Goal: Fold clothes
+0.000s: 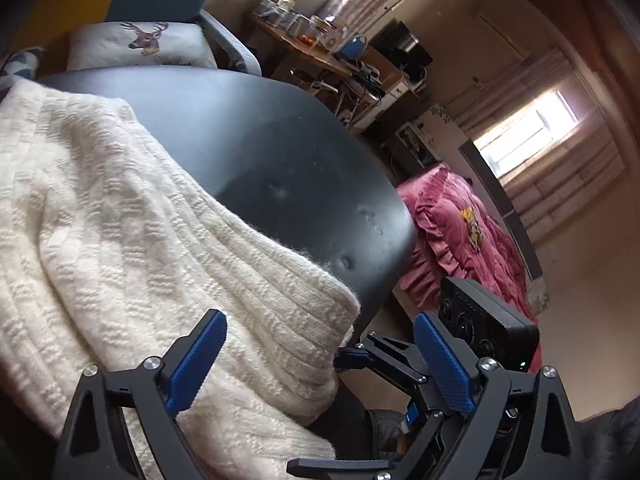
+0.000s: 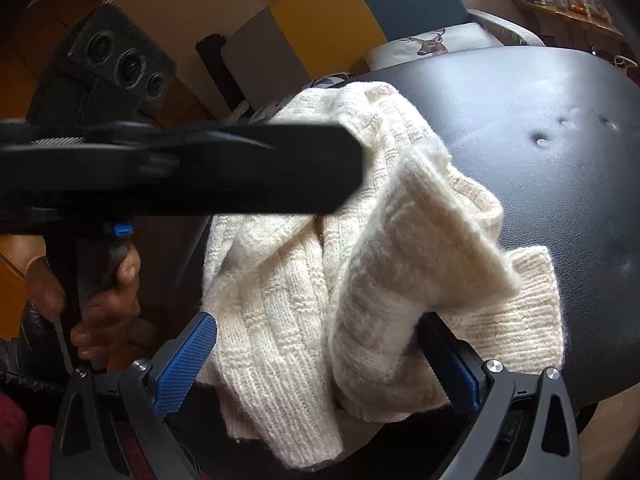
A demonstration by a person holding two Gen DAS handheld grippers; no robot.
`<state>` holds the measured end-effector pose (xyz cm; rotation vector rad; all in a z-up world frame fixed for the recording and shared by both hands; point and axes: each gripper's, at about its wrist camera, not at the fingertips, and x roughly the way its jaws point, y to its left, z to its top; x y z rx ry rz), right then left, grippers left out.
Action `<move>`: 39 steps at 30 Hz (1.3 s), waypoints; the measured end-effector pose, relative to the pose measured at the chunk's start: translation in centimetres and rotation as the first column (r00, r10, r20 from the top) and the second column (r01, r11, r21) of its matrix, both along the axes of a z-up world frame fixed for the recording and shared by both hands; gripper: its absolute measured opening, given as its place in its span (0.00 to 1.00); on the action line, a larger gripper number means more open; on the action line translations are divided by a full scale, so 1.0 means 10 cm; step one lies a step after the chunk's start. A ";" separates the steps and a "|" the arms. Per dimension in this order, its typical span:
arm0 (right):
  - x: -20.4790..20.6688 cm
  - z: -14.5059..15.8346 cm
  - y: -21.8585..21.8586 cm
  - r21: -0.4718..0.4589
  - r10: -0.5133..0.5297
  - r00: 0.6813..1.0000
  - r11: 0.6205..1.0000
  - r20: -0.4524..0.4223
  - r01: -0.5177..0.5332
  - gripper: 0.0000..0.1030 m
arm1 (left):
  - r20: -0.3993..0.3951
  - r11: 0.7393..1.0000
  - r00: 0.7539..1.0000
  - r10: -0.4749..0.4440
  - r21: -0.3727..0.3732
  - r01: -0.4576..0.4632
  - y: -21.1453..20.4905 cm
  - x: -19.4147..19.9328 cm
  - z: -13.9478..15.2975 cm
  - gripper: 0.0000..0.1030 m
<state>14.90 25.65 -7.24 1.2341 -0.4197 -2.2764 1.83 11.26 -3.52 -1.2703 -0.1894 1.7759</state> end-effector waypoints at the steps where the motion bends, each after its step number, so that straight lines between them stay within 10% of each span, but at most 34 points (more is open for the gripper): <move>1: 0.02 -0.01 -0.01 0.011 0.006 1.000 1.000 -0.009 -0.006 1.00 | -0.003 0.999 1.000 -0.028 -0.033 0.027 0.10 0.00 -0.02 0.56; 3: 0.02 -0.03 -0.02 0.017 0.007 1.000 1.000 -0.014 -0.007 1.00 | -0.004 0.988 0.997 -0.080 -0.130 0.079 0.29 0.01 -0.10 0.28; 9: -0.07 -0.09 -0.12 0.036 0.021 1.000 0.999 -0.011 -0.020 1.00 | 0.028 0.974 0.996 -0.090 -0.205 0.094 0.40 0.01 -0.29 0.34; 12: -0.10 -0.09 -0.23 0.081 0.038 0.999 0.996 -0.015 -0.037 1.00 | 0.047 0.965 0.996 -0.080 -0.247 0.089 0.41 -0.02 -0.39 0.65; 15: -0.11 -0.05 -0.30 0.127 0.044 0.998 0.991 -0.034 -0.039 1.00 | 0.027 0.962 0.997 -0.078 -0.261 0.082 0.42 -0.02 -0.39 0.65; 16: -0.11 -0.04 -0.32 0.139 0.044 0.998 0.990 -0.042 -0.038 1.00 | 0.012 0.962 0.996 -0.088 -0.259 0.088 0.43 0.00 -0.37 0.49; 19: -0.13 0.01 -0.38 0.175 0.045 0.997 0.984 -0.064 -0.033 1.00 | -0.019 0.971 0.995 -0.096 -0.222 0.089 0.40 0.02 -0.32 0.22; 24: -0.16 0.24 -0.27 0.106 -0.002 0.993 0.994 -0.115 0.014 0.99 | -0.010 0.998 0.998 0.057 -0.032 -0.058 -0.20 -0.09 -0.16 0.19; 29: -0.38 0.34 -0.11 0.019 -0.075 0.994 0.997 -0.079 0.077 0.99 | 0.051 0.951 0.969 0.242 0.186 -0.247 -1.03 -0.23 0.05 0.20; 39: -1.23 0.39 0.07 -0.025 -0.282 0.958 0.959 0.057 0.284 0.99 | 0.104 0.942 0.960 0.260 0.190 -0.276 -1.26 -0.21 -0.06 0.07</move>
